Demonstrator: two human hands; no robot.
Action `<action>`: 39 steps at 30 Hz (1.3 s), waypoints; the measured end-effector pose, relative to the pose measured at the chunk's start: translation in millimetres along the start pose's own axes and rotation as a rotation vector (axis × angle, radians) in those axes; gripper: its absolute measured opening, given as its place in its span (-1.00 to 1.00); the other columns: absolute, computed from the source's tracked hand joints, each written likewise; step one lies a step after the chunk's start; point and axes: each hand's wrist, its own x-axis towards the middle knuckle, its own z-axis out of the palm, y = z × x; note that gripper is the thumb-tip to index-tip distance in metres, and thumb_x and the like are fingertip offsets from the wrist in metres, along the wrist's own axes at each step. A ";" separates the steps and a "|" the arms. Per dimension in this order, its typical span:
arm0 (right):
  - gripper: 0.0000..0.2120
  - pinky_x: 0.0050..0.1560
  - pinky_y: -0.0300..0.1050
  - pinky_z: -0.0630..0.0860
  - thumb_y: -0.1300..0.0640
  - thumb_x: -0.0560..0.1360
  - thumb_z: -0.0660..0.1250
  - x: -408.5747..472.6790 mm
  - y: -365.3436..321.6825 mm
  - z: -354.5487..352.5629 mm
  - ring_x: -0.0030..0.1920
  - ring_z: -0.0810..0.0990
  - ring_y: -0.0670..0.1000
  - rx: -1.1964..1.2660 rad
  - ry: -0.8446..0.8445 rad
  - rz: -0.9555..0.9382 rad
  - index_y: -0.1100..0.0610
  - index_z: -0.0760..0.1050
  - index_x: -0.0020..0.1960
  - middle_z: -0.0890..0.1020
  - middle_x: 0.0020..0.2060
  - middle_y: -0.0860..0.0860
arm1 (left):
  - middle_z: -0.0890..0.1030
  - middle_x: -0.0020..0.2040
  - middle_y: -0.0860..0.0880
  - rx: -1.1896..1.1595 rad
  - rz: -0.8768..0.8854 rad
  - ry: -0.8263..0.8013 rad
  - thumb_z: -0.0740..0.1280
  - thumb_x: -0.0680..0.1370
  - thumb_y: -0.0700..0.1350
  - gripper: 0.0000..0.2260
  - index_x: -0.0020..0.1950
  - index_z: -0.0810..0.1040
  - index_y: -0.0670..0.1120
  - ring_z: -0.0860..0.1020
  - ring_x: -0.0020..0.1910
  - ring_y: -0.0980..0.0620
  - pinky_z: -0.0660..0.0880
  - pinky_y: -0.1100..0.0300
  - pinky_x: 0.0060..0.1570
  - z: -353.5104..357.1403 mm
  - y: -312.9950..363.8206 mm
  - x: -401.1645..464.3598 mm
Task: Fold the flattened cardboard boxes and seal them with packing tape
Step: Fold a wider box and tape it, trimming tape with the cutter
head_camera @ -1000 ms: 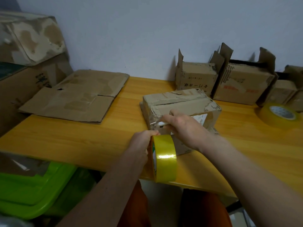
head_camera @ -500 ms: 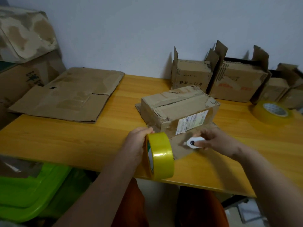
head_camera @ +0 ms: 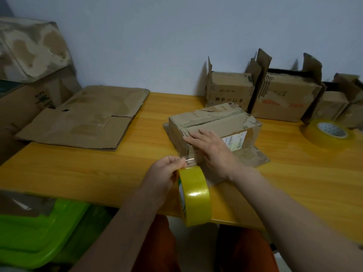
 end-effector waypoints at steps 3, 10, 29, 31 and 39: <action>-0.46 0.49 -0.10 -0.14 0.32 0.58 0.12 10.1 1.5 -2.3 0.53 0.07 0.05 0.062 0.000 0.053 -0.08 0.25 0.48 0.23 0.50 0.00 | 0.58 -0.27 -0.14 0.015 0.100 0.013 0.33 0.54 -0.25 -0.89 -0.19 0.52 -0.17 0.52 -0.21 -0.07 0.46 0.06 -0.09 -1.9 -0.2 -8.6; -0.86 0.04 -0.21 0.53 0.13 0.52 0.35 -17.1 -50.4 -24.5 -0.07 0.60 -0.10 0.938 0.081 0.321 0.16 0.60 0.02 0.66 -0.09 0.04 | 0.60 -0.21 -0.08 0.160 0.308 -0.012 0.40 0.52 -0.22 -0.92 -0.16 0.55 -0.12 0.54 -0.14 -0.03 0.47 0.11 -0.09 -3.3 8.7 -11.4; -0.77 -0.03 -0.02 0.44 0.15 0.58 0.26 -22.0 -76.3 -5.4 -0.13 0.49 0.02 1.176 0.334 0.603 0.11 0.46 -0.25 0.60 -0.03 0.25 | 0.66 -0.28 0.07 0.440 0.484 0.243 0.50 0.43 -0.23 -0.75 -0.05 0.45 -0.09 0.62 -0.27 0.30 0.44 0.50 -0.31 12.2 23.5 -31.3; -0.79 -0.08 -0.03 0.41 0.14 0.59 0.24 -22.3 -76.1 -4.9 -0.17 0.46 0.02 1.144 0.342 0.591 0.19 0.48 -0.18 0.57 -0.12 0.26 | 0.66 -0.24 0.07 0.497 0.555 0.207 0.47 0.45 -0.25 -0.84 -0.09 0.55 -0.04 0.62 -0.24 0.25 0.46 0.46 -0.26 10.6 20.4 -30.8; -0.81 0.09 -0.32 0.39 0.14 0.63 0.16 -28.9 -78.3 -4.7 0.04 0.48 -0.16 0.893 0.304 0.422 0.14 0.43 -0.14 0.54 0.05 0.09 | 0.62 -0.16 0.07 0.971 0.746 0.288 0.48 0.45 -0.17 -0.84 0.02 0.70 -0.05 0.43 -0.34 0.22 0.42 0.38 -0.24 8.9 25.3 -27.0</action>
